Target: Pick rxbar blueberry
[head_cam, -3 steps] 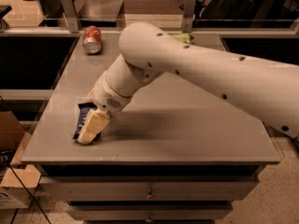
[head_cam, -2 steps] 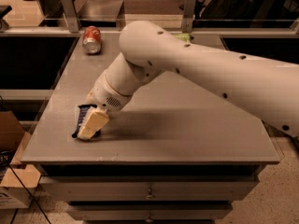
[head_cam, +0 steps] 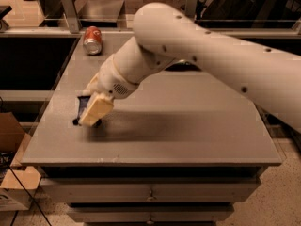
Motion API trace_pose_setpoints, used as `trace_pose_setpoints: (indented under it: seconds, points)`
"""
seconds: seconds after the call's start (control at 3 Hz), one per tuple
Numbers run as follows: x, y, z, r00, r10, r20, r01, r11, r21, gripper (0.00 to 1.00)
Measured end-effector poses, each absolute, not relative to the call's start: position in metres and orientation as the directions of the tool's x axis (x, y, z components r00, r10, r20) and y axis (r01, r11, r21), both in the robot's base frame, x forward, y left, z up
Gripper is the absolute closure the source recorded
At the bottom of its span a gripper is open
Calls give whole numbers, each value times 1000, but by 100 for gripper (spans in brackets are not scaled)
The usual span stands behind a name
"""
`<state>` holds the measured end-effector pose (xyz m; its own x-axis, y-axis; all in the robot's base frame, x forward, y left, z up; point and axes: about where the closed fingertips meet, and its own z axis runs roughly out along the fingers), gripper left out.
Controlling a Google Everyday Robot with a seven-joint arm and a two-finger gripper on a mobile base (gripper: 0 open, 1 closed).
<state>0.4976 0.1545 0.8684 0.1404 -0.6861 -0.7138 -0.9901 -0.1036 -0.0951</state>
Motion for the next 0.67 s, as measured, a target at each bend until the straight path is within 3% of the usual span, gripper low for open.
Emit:
trace_pose_setpoints:
  seconds: [0.67]
  points:
    - [519, 142, 962, 243, -582, -776, -967, -85, -239, 100]
